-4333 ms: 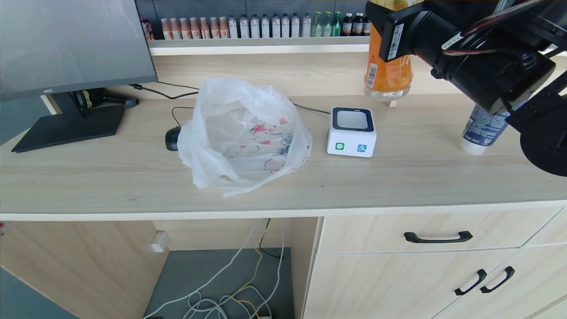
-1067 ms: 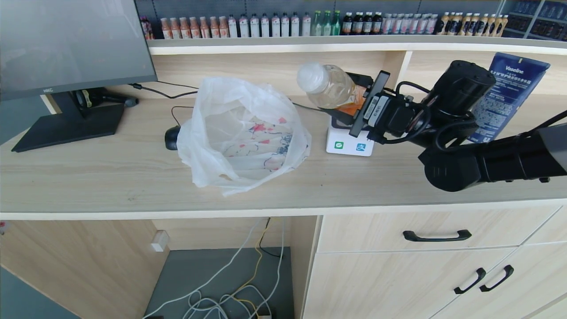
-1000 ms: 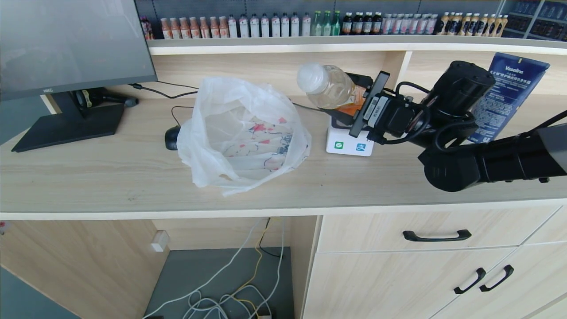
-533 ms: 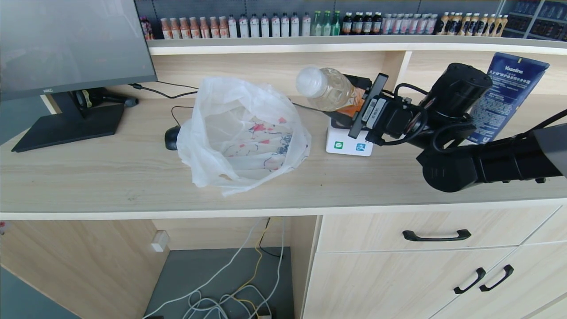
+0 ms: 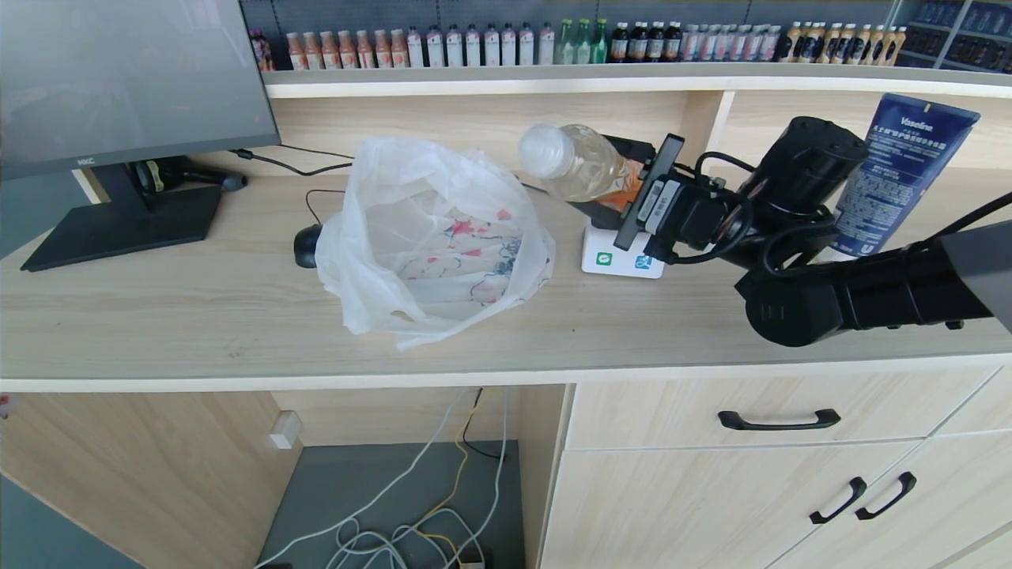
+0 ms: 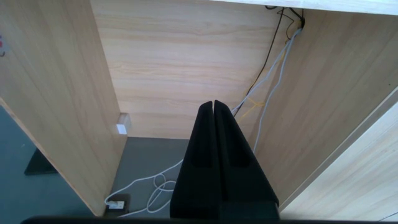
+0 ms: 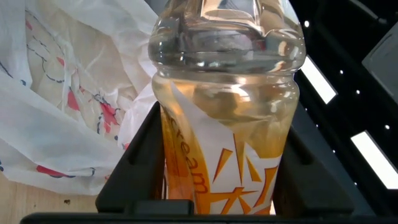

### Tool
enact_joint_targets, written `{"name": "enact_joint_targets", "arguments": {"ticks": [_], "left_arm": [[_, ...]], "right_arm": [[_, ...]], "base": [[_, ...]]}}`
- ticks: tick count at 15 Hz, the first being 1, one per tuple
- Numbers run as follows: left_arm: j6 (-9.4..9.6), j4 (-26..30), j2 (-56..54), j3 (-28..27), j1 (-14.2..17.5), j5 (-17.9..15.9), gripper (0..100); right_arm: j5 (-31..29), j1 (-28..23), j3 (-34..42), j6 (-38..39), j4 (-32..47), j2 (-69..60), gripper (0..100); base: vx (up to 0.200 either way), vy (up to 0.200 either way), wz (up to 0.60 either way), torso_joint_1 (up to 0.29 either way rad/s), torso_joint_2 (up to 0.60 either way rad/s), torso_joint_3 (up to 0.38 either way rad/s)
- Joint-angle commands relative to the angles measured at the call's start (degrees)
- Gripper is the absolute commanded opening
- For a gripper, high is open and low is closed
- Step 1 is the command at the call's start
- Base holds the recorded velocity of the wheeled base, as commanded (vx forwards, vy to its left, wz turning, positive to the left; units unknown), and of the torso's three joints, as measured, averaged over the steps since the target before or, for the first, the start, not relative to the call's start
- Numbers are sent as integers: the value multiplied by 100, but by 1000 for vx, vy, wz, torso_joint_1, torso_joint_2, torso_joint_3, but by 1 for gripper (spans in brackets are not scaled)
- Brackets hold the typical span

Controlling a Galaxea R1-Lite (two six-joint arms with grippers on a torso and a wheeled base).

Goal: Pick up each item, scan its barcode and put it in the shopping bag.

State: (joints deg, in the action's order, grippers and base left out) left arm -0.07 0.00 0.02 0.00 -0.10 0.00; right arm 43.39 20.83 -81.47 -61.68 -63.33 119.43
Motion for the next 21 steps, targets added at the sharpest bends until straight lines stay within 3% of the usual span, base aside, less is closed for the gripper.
{"name": "enact_joint_targets", "arguments": {"ticks": [1, 12, 17, 21], "left_arm": [[-1, 0, -2, 0, 1, 0, 0], [-1, 0, -2, 0, 1, 0, 0], [-1, 0, -2, 0, 1, 0, 0], [-1, 0, -2, 0, 1, 0, 0]], "right_arm": [[3, 8, 8, -1, 5, 45, 0], [-322, 52, 52, 376, 22, -254, 0], [-1087, 140, 158, 1405, -338, -482, 0], [-2308, 720, 905, 2829, -751, -1010, 0]], "base": [[0, 0, 0, 0, 0, 0], [0, 0, 0, 0, 0, 0], [0, 0, 0, 0, 0, 0], [0, 0, 0, 0, 0, 0]]}}
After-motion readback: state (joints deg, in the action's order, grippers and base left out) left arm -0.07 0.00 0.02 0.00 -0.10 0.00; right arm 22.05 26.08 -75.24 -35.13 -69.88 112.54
